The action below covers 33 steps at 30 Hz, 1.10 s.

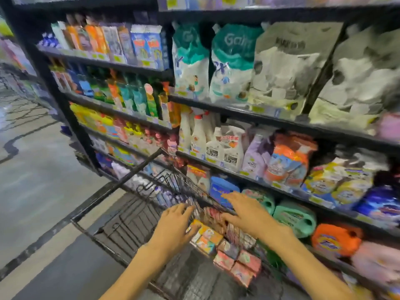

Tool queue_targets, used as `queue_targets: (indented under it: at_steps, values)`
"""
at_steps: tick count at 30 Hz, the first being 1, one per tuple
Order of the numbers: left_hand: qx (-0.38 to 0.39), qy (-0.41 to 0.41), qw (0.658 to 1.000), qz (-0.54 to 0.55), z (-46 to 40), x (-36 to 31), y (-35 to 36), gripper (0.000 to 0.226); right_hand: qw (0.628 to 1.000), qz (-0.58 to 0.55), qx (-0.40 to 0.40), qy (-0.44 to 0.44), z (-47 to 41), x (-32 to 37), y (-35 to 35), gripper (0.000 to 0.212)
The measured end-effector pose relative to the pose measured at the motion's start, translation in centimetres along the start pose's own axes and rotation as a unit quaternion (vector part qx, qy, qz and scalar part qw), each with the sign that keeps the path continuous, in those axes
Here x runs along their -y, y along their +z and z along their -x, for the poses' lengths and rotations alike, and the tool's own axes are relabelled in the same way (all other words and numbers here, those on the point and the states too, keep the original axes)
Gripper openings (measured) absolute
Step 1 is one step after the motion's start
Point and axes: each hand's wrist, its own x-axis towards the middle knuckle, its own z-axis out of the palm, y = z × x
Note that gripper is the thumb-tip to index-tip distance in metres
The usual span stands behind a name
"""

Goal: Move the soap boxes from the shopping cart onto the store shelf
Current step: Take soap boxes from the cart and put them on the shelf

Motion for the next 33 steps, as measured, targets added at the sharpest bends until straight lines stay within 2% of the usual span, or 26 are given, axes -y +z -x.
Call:
queue_targets:
  at_steps: [8,12,17,21,23,26,29,33]
  values:
    - [0.069,0.145,0.986,0.052,-7.8,6.0,4.2,0.074,0.986,-0.023,0.001,0.168,-2.1,0.8,4.0,0.06]
    - [0.135,0.198,0.969,0.059,-10.0,5.4,7.9,0.064,0.967,-0.042,0.038,0.247,-1.1,-0.2,7.5,0.059]
    - [0.234,0.226,0.945,0.036,-11.9,2.7,14.9,0.059,0.939,-0.079,0.078,0.325,1.1,-3.5,15.2,0.059]
    - [0.291,0.213,0.932,0.037,-13.1,0.9,22.3,0.051,0.916,-0.11,0.08,0.377,2.9,-6.4,23.3,0.061]
    - [0.296,0.212,0.93,0.045,-13.6,0.7,26.9,0.049,0.9,-0.138,0.095,0.403,3.2,-7.0,26.3,0.05]
    - [0.278,0.18,0.939,0.089,-14.6,0.2,33.6,0.041,0.894,-0.145,0.107,0.411,3.1,-8.4,30.6,0.047]
    - [0.249,0.155,0.953,0.07,-15.4,0.0,40.4,0.036,0.88,-0.171,0.11,0.43,3.2,-9.3,34.6,0.046]
    - [0.239,0.182,0.954,0.006,-16.3,0.0,47.9,0.054,0.875,-0.183,0.082,0.441,3.4,-10.3,39.1,0.042]
